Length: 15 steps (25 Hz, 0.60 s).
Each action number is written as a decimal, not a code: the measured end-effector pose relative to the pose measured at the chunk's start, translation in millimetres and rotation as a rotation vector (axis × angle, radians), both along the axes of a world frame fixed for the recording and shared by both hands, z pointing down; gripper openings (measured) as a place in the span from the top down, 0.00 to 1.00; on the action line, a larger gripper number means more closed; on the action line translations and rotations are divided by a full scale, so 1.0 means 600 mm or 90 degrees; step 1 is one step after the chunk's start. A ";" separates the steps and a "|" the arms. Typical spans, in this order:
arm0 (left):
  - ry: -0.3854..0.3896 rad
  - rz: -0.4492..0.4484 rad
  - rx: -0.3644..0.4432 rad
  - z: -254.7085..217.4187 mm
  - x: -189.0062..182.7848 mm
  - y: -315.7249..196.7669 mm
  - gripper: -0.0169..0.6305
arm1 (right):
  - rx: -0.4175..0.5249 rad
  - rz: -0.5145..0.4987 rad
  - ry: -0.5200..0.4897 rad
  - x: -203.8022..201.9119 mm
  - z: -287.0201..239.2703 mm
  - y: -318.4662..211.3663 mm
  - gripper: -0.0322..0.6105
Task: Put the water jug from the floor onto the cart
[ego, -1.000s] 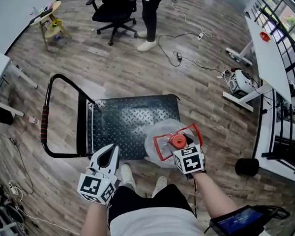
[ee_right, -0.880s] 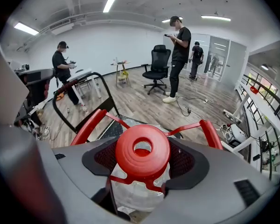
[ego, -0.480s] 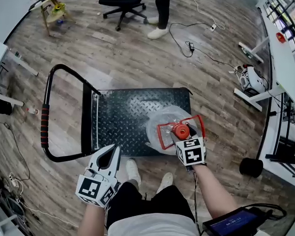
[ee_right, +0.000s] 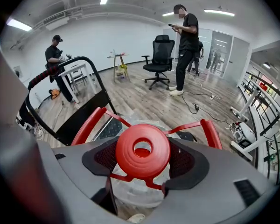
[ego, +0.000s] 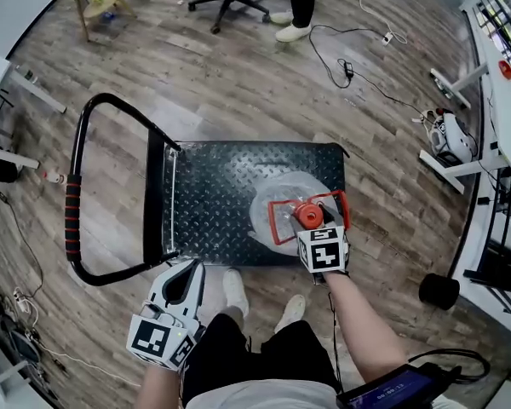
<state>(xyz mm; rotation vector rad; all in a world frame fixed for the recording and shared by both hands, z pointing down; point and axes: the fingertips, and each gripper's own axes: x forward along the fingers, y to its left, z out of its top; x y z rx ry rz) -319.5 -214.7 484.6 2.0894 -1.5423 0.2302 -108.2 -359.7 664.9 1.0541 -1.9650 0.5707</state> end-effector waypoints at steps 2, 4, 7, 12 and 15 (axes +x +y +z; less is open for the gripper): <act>0.002 -0.002 -0.009 0.008 -0.008 0.003 0.97 | -0.002 -0.001 0.004 -0.009 0.012 -0.001 0.46; 0.004 -0.003 -0.017 0.014 -0.013 0.006 0.97 | 0.001 -0.001 0.004 -0.015 0.016 -0.005 0.46; 0.009 -0.004 -0.023 0.024 -0.019 0.009 0.97 | 0.000 0.004 0.007 -0.020 0.018 -0.012 0.46; 0.022 0.000 -0.032 0.035 -0.015 0.011 0.97 | -0.008 0.012 0.005 -0.017 0.023 -0.005 0.46; 0.031 0.010 -0.035 0.040 -0.006 0.009 0.97 | 0.012 0.008 0.005 -0.015 0.021 -0.007 0.46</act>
